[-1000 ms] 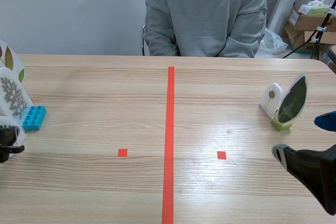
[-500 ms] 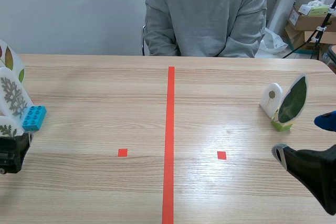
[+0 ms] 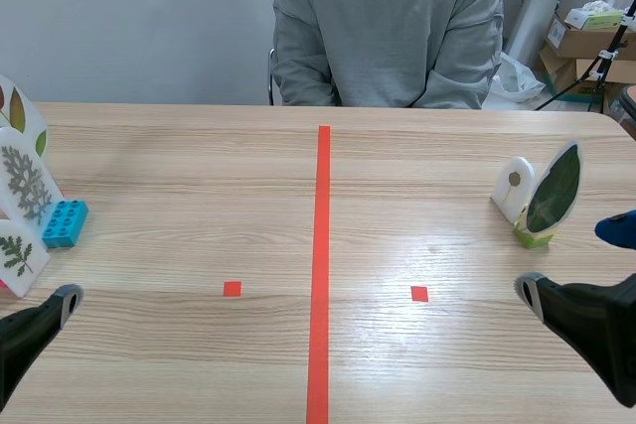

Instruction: Do the leaf sorting experiment

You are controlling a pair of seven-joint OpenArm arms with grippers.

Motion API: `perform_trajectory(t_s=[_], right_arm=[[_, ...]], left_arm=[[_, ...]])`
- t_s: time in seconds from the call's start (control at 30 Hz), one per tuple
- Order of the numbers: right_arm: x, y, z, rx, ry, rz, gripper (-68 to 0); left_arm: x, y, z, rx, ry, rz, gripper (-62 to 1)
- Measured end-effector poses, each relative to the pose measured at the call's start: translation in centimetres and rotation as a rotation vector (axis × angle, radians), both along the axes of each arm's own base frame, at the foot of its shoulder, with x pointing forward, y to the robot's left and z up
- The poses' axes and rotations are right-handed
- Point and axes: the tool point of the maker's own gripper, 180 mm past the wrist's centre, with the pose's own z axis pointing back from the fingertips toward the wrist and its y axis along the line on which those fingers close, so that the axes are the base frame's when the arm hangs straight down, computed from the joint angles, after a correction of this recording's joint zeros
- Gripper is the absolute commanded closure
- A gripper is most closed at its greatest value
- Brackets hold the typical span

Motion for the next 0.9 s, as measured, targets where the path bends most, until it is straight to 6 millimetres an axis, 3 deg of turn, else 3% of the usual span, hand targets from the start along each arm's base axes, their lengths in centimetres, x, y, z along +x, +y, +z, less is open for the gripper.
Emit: perform_trajectory(t_s=[0.17, 0.33, 0.53, 0.9], right_arm=[[0.0, 0.0, 0.0, 0.000, 0.000, 0.000, -65.3], [0.1, 0.2, 0.4, 0.031, -0.006, -0.003, -65.3], [0.1, 0.2, 0.4, 0.032, -0.006, -0.003, -65.3], [0.1, 0.2, 0.3, 0.031, -0.004, -0.003, -65.3]], left_arm=[[-1.7, -3.4, 2.8, -0.101, 0.007, -0.092, -60.2], [-3.5, -5.0, 3.5, -0.111, 0.068, -0.133, -60.2], [-4.2, -5.5, 3.2, -0.123, 0.132, -0.133, -60.2], [-3.2, -5.7, 4.5, -0.185, 0.080, -0.125, -60.2]])
